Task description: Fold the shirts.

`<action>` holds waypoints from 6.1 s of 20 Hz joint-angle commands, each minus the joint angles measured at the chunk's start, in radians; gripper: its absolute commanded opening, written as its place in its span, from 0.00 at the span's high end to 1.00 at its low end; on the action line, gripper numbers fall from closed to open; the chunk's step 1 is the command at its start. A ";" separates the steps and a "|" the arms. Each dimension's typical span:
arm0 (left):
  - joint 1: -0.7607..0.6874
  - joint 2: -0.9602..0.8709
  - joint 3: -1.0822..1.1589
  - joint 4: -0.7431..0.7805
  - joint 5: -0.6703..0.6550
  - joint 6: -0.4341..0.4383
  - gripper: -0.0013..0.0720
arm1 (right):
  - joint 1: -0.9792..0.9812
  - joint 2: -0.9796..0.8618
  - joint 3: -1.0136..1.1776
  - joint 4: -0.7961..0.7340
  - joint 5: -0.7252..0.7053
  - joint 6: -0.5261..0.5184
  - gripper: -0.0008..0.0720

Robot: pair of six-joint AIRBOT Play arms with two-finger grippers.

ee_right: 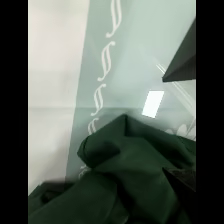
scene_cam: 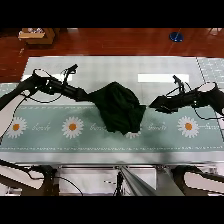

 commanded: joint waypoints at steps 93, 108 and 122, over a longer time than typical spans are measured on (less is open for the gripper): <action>0.371 0.177 -0.241 0.232 0.080 -0.156 0.12 | -0.249 -0.194 0.616 -0.349 0.399 0.192 0.29; 0.244 0.049 -0.237 0.138 0.107 -0.167 0.94 | -0.316 -0.074 0.578 -0.444 0.470 0.170 0.29; 0.307 0.060 -0.236 0.136 -0.037 -0.130 0.94 | -0.520 0.156 -0.232 -0.236 0.118 0.069 0.25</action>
